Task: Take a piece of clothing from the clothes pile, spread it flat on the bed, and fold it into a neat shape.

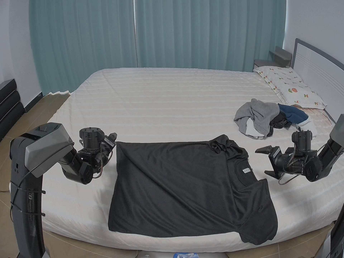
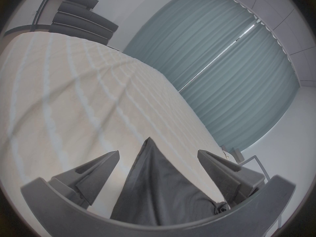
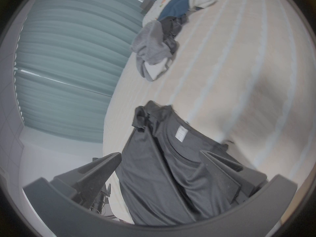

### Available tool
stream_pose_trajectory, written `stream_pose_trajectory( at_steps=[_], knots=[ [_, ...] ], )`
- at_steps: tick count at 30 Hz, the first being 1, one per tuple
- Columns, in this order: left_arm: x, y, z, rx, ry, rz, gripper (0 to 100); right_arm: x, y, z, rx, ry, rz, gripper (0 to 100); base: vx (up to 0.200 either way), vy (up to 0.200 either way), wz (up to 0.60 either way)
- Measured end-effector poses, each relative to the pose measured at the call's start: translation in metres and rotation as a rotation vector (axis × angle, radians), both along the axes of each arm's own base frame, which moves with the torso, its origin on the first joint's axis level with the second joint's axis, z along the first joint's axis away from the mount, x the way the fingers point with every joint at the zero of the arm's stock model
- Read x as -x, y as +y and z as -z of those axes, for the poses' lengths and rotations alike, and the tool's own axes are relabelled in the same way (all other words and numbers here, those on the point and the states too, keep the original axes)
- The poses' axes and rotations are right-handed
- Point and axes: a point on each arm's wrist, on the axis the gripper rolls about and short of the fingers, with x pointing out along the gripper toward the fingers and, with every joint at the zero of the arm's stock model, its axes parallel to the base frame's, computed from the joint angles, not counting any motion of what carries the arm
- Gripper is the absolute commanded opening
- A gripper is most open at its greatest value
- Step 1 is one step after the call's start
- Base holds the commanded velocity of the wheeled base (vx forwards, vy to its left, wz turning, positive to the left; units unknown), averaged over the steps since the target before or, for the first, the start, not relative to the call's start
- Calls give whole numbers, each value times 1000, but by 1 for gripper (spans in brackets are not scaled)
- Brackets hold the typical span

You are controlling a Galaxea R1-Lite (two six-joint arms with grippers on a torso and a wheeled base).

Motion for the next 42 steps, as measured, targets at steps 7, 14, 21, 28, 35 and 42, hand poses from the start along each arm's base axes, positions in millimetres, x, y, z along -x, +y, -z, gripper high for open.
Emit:
stream_pose_trajectory(
  at_steps=[7,14,21,28,35,42],
  knots=[
    [34,-10,-1,27,79,51,100,-34,13,-24,83,-77,-4,100,0,0,0],
    [66,-18,0,82,153,95,100,-79,36,-16,243,-97,-32,100,0,0,0],
    [85,-22,1,177,201,110,100,-113,52,9,396,-110,-77,100,0,0,0],
    [92,-21,3,191,220,122,100,-144,62,23,509,-146,-91,100,0,0,0],
    [95,-20,3,199,200,124,100,-163,69,52,619,-133,-121,0,0,0,0],
    [96,-18,5,200,204,121,100,-177,57,56,624,-153,-70,0,0,0,0]
  ],
)
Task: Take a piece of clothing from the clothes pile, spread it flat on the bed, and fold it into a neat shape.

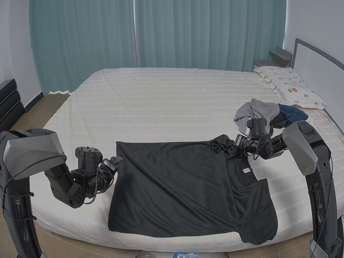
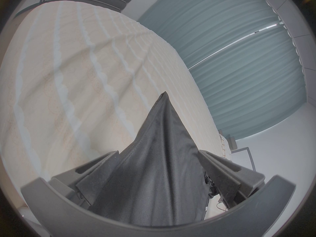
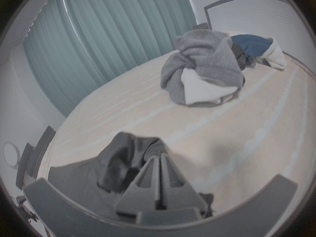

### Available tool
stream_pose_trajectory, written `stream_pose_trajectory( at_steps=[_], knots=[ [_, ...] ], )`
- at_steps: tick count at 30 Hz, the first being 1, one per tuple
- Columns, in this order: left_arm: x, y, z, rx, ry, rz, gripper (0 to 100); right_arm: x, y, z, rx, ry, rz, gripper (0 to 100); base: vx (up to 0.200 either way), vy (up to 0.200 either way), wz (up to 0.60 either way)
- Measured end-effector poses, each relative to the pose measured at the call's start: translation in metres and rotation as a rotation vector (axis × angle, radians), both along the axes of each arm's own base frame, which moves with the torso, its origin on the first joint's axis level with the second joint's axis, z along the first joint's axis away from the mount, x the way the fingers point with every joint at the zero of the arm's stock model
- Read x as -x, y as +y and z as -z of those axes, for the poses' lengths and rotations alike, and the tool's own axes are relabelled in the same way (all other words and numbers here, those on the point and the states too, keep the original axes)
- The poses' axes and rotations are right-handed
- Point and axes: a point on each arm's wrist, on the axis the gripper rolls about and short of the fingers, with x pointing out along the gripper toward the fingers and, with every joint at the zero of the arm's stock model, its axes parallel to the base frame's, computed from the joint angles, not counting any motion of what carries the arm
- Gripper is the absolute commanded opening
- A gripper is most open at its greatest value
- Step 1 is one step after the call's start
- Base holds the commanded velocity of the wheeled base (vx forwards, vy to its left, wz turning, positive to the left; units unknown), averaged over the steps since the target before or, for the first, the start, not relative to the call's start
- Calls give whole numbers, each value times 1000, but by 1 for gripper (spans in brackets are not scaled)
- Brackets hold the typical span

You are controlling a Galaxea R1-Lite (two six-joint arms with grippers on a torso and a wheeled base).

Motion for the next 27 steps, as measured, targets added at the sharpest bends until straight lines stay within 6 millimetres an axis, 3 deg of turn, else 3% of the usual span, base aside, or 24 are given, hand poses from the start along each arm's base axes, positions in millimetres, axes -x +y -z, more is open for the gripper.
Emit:
stream_pose_trajectory(
  at_steps=[5,11,12,22,27],
  knots=[
    [0,1,2,-2,4,-3,100,-11,-22,-5,-14,-50,73,0,0,0,0],
    [0,1,4,-3,12,-4,100,-20,-32,-7,-77,-84,126,0,0,0,0],
    [0,1,4,-4,12,-5,100,-21,-35,-6,-84,-89,135,100,0,0,0],
    [0,2,8,-5,22,-9,100,-30,-44,1,-138,-108,171,100,0,0,0],
    [-1,3,8,-6,24,-12,100,-29,-43,-19,-233,-129,159,100,0,0,0]
  ],
)
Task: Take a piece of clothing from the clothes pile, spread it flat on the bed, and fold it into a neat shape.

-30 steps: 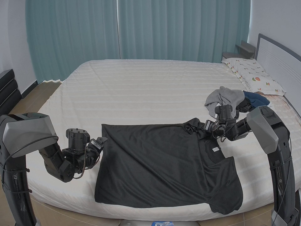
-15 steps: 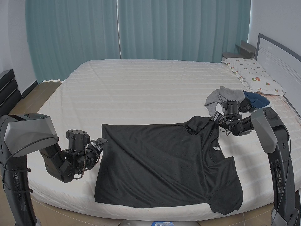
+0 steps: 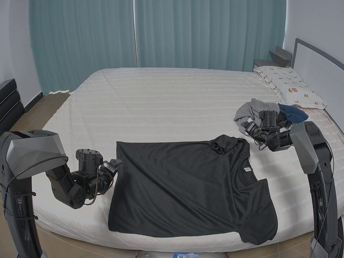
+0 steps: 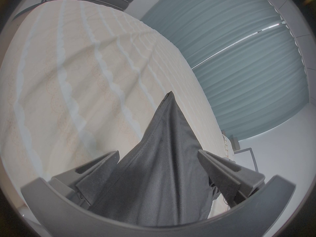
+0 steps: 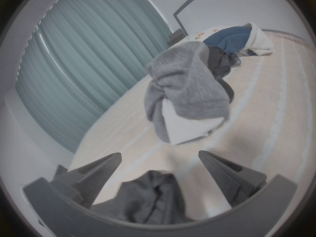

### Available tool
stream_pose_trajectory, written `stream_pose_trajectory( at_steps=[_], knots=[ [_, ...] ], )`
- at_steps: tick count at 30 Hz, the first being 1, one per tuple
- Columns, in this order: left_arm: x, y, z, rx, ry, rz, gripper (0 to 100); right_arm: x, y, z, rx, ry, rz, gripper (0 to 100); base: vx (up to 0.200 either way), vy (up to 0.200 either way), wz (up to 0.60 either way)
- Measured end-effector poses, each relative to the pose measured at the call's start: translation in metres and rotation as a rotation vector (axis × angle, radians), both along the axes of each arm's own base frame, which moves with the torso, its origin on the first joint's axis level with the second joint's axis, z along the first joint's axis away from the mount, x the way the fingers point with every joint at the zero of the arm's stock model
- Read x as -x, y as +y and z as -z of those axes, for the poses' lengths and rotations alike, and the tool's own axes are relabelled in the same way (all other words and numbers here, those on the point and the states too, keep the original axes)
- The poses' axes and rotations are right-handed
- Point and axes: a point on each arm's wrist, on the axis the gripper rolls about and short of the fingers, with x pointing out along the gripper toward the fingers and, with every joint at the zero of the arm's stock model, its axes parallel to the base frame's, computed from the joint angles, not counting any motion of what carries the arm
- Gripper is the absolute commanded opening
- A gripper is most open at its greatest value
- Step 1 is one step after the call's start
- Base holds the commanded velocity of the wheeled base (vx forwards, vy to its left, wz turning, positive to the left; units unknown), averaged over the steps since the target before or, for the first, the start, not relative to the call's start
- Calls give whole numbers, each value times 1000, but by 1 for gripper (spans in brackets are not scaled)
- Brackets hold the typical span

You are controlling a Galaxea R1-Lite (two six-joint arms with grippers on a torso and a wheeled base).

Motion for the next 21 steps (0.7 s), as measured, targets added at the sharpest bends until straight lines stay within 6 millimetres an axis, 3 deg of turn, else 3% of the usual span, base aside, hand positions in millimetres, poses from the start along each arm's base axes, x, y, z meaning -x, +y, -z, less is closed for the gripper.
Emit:
stream_pose_trajectory(
  at_steps=[4,11,14,21],
  knots=[
    [0,1,0,1,1,-2,100,9,14,-25,-96,27,-85,100,0,0,0],
    [3,2,1,6,-8,-3,100,26,62,-52,-149,85,-200,100,0,0,0],
    [4,2,1,8,-16,-3,100,30,76,-52,-153,99,-229,100,0,0,0],
    [6,3,1,8,-25,-3,100,34,94,-28,-165,164,-250,100,0,0,0]
  ],
)
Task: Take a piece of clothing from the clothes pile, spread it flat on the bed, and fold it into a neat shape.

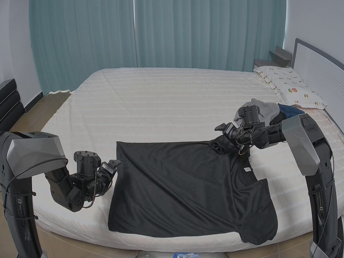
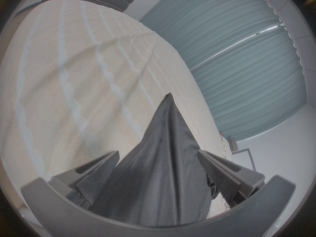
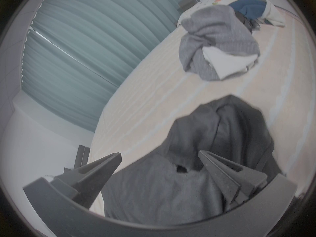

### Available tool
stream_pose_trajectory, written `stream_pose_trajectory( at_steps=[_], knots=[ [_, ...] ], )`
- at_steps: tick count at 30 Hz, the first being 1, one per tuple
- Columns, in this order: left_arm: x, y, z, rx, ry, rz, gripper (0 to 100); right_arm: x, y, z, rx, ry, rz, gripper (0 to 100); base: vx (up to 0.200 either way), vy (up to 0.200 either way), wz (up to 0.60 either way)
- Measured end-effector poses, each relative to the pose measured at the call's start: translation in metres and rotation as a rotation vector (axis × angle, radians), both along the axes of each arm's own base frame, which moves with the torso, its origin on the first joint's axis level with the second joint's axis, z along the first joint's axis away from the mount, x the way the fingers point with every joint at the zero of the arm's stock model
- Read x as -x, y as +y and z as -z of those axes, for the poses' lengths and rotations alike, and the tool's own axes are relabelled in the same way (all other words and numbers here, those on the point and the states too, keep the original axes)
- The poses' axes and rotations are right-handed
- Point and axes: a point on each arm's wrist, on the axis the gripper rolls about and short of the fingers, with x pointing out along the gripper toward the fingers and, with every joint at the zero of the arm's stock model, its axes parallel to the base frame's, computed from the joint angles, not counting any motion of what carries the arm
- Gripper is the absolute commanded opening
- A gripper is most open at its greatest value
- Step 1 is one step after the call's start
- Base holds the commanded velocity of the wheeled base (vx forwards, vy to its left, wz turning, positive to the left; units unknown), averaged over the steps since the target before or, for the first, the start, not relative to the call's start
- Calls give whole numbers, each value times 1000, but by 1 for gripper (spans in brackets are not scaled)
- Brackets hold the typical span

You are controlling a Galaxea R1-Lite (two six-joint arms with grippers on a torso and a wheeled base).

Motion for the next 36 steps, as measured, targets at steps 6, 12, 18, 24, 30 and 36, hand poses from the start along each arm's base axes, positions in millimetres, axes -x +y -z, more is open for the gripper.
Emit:
stream_pose_trajectory(
  at_steps=[6,12,18,24,30,36],
  knots=[
    [1,0,2,-2,5,1,100,9,14,16,14,76,-28,100,0,0,0],
    [1,0,2,-4,6,1,100,12,23,27,25,104,-44,100,0,0,0],
    [1,0,2,-4,7,1,100,9,27,41,39,114,-45,100,0,0,0],
    [1,0,2,-4,7,1,100,-7,26,43,47,42,4,100,0,0,0],
    [1,0,2,-3,8,1,100,-26,21,44,9,-164,44,100,0,0,0],
    [1,0,2,-3,7,1,100,-38,8,27,-25,-452,52,100,0,0,0]
  ],
)
